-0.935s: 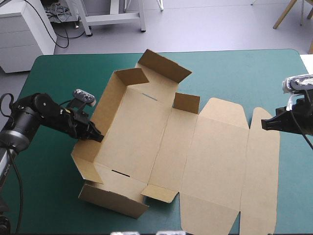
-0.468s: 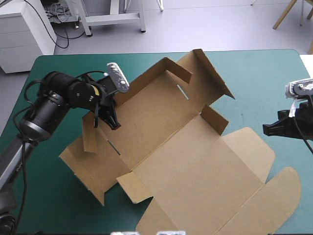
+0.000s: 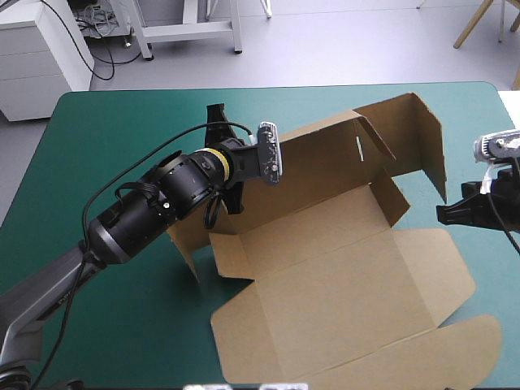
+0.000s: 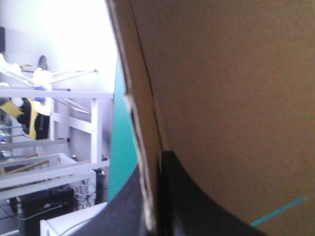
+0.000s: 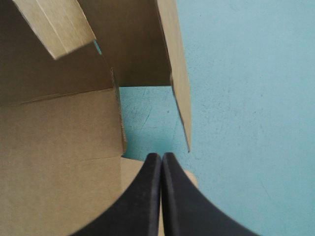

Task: Fold the box

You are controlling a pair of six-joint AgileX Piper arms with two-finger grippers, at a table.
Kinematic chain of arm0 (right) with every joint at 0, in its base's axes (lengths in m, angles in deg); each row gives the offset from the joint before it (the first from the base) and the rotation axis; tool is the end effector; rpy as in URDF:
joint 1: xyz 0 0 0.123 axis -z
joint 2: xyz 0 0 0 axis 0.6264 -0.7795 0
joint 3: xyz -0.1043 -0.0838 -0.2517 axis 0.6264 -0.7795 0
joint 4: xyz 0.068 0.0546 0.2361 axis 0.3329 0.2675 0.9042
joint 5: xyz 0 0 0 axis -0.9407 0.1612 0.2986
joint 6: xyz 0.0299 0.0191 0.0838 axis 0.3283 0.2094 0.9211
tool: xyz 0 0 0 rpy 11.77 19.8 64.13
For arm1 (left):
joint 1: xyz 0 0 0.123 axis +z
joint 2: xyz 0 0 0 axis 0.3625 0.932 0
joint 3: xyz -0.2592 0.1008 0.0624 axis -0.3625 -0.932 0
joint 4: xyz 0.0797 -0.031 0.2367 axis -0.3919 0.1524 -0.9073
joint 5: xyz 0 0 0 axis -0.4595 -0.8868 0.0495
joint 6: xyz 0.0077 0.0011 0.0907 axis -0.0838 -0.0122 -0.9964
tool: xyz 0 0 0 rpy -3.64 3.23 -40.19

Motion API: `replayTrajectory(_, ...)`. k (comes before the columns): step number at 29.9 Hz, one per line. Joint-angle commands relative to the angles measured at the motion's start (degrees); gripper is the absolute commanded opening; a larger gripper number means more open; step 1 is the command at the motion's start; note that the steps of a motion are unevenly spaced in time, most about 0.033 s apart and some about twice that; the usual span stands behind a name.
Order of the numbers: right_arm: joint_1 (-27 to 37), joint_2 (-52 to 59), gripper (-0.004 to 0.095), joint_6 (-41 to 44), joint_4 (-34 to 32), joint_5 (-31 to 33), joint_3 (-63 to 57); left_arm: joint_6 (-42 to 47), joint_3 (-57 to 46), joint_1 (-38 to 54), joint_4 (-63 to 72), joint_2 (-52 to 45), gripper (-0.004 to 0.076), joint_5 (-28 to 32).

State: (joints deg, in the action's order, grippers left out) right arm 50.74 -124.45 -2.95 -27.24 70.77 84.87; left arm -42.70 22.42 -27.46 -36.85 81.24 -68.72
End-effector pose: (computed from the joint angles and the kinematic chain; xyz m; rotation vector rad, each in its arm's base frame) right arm 0.1534 -0.0073 0.4444 -0.2348 2.2458 0.0493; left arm 0.2453 -0.2279 0.4053 1.5487 1.5720 0.4488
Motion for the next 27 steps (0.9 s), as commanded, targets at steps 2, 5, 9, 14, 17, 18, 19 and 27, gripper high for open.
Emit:
replayTrajectory(2, 0.48, 0.64, -0.0019, -0.2, 1.59, -4.28, 1.65, 0.18, 1.27, -1.99, -6.36, -2.27, -0.001, 4.17)
replayTrajectory(5, 0.48, 0.64, -0.0019, 0.87, 1.83, -4.65, 1.65, 0.66, 1.11, -1.99, -6.36, -2.27, -0.001, 3.91)
replayTrajectory(9, 0.48, 0.64, -0.0019, 0.85, 3.11, -4.65, 1.65, 0.3, -1.8, -1.99, -6.93, -2.37, -0.001, 5.28)
replayTrajectory(14, 0.48, 0.64, -0.0019, 2.42, 3.42, -4.89, 1.65, 3.45, -9.52, -4.09, -13.53, -3.05, -0.001, 8.52)
replayTrajectory(17, 0.48, 0.64, -0.0019, 2.78, 3.55, -4.92, 1.65, 13.86, -15.31, -6.1, -25.64, -4.65, -0.001, 14.96)
replayTrajectory(18, 0.19, 0.64, -0.0019, 2.82, 3.55, -5.04, 1.65, 17.51, -17.16, -6.71, -29.86, -4.89, -0.001, 16.65)
replayTrajectory(19, -0.47, 0.64, -0.0019, 2.82, 3.45, -5.06, 1.65, 22.79, -18.9, -7.28, -36.24, -5.23, -0.001, 17.54)
replayTrajectory(27, -6.17, -0.6, 0.0097, 2.82, 2.41, -5.49, 1.98, 44.75, -27.82, -7.7, -58.68, -5.23, -0.001, 18.38)
